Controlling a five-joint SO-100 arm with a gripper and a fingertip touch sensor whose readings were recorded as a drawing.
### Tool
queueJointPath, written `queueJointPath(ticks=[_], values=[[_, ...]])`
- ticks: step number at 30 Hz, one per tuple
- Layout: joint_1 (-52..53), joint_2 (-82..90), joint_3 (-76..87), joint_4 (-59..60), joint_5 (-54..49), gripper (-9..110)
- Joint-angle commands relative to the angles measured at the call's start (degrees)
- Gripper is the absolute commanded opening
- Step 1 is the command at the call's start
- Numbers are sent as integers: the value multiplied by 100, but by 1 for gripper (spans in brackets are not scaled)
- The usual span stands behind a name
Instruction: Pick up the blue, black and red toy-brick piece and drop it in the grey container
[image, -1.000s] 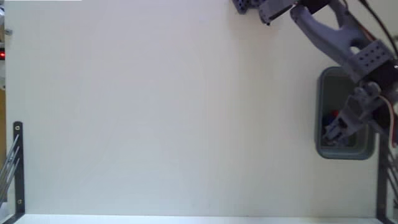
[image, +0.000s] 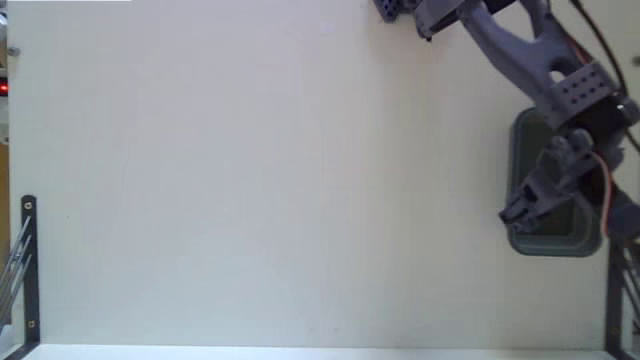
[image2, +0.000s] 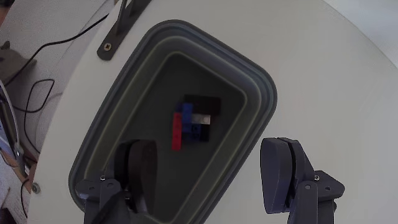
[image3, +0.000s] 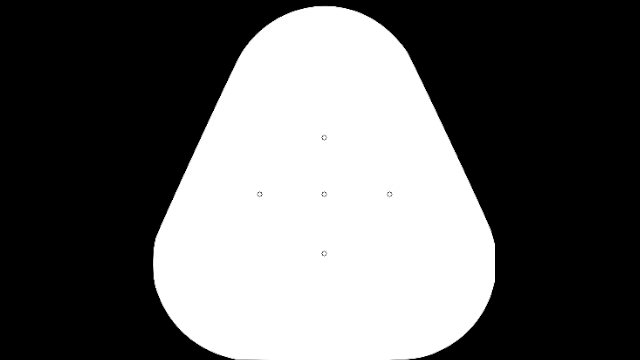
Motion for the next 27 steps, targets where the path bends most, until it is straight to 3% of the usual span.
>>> queueJointPath(ticks=[1,27], values=[[156,692,163,88,18,110],[1690,2702,2158,99,18,110]])
